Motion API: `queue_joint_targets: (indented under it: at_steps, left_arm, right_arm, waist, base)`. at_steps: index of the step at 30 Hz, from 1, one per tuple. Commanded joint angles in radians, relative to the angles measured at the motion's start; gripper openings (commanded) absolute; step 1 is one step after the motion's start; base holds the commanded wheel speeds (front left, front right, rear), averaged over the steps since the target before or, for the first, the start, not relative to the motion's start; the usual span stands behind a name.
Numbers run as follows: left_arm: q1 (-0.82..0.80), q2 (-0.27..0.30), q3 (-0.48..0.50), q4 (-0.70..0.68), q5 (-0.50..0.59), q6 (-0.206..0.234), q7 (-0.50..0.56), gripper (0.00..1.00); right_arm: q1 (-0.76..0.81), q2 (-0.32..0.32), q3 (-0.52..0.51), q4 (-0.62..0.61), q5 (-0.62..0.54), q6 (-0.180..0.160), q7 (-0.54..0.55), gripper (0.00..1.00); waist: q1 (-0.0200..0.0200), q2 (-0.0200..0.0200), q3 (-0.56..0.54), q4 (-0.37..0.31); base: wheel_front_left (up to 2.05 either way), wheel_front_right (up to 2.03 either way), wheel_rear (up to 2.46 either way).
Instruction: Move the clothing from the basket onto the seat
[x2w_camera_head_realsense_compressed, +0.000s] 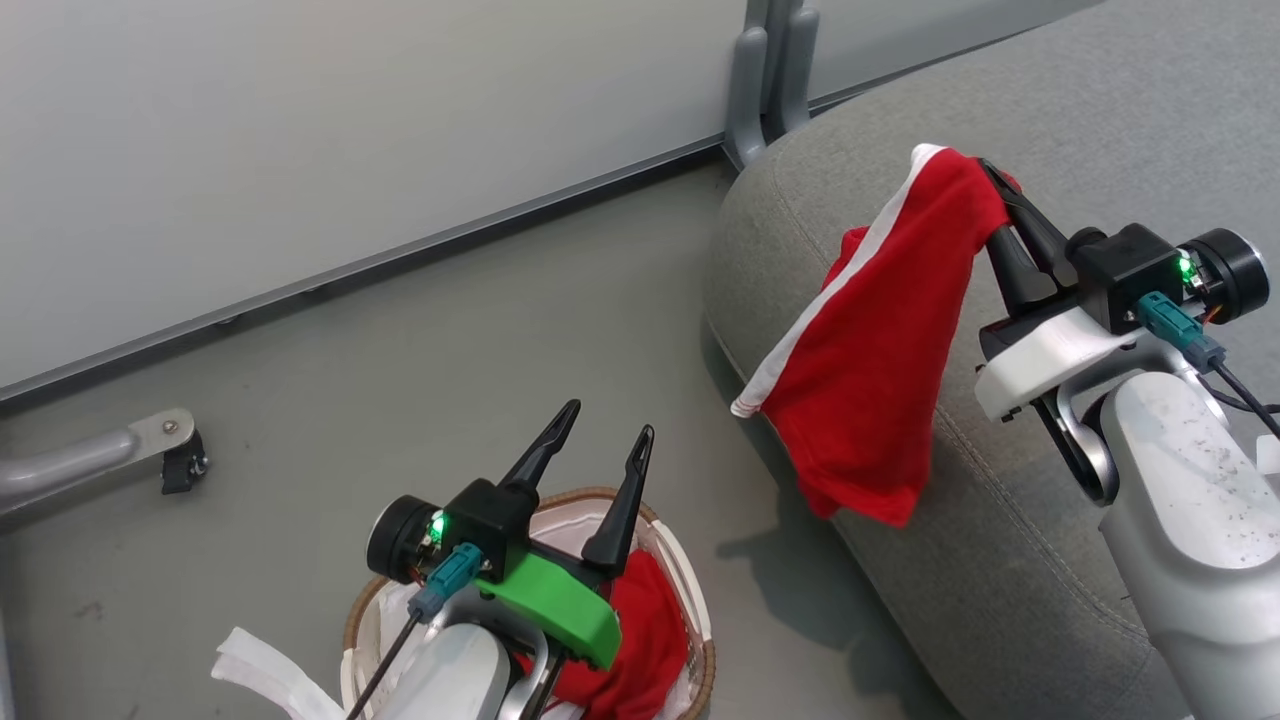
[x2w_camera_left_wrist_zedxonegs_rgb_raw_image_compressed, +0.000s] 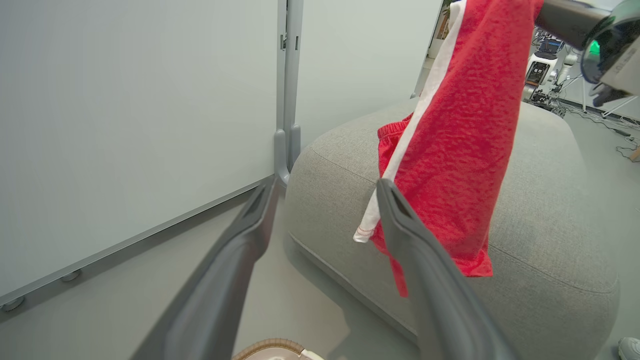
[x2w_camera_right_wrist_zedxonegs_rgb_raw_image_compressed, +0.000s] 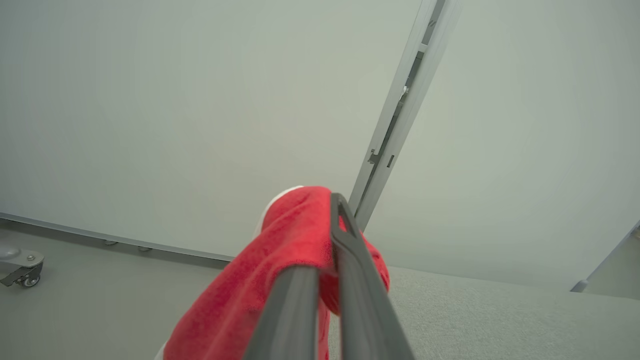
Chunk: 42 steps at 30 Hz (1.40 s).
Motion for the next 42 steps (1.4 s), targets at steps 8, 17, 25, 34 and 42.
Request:
queue_joint_targets:
  at_steps: [8, 17, 25, 34, 42]
  left_arm:
    - [-0.027, 0.005, -0.008, -0.006, 0.033, 0.002, 0.001, 1.0]
    - [-0.08, 0.029, -0.004, -0.004, 0.046, 0.002, 0.001, 1.0]
    - [-0.154, 0.059, 0.001, -0.047, 0.073, 0.002, 0.001, 1.0]
    - [-0.228, 0.079, -0.015, -0.093, 0.106, 0.002, 0.001, 1.0]
    - [-0.264, 0.1, 0.005, -0.128, 0.126, 0.002, 0.001, 1.0]
  right_arm:
    - [-0.033, -0.02, 0.008, -0.008, -0.015, -0.001, -0.002, 0.0]
    - [-0.276, -0.118, -0.005, 0.025, -0.019, -0.001, -0.002, 0.0]
    - [-0.569, -0.288, -0.082, 0.102, -0.067, -0.001, -0.002, 0.0]
    - [-0.729, -0.318, -0.17, 0.275, -0.076, -0.001, -0.002, 0.0]
    - [-0.66, -0.236, -0.234, 0.384, -0.114, -0.001, -0.002, 0.0]
  waist:
    - [0.0, -0.0001, 0.074, -0.039]
    - [0.0, -0.0001, 0.201, -0.002]
    - [0.0, -0.0001, 0.353, 0.048]
    - [0.0, -0.0001, 0.511, 0.072]
    - [0.0, -0.0001, 0.619, 0.061]
  base:
    - [0.0, 0.0, 0.0]
    - [0.0, 0.0, 0.0]
    - [0.0, 0.0, 0.0]
    - [0.0, 0.0, 0.0]
    - [0.0, 0.0, 0.0]
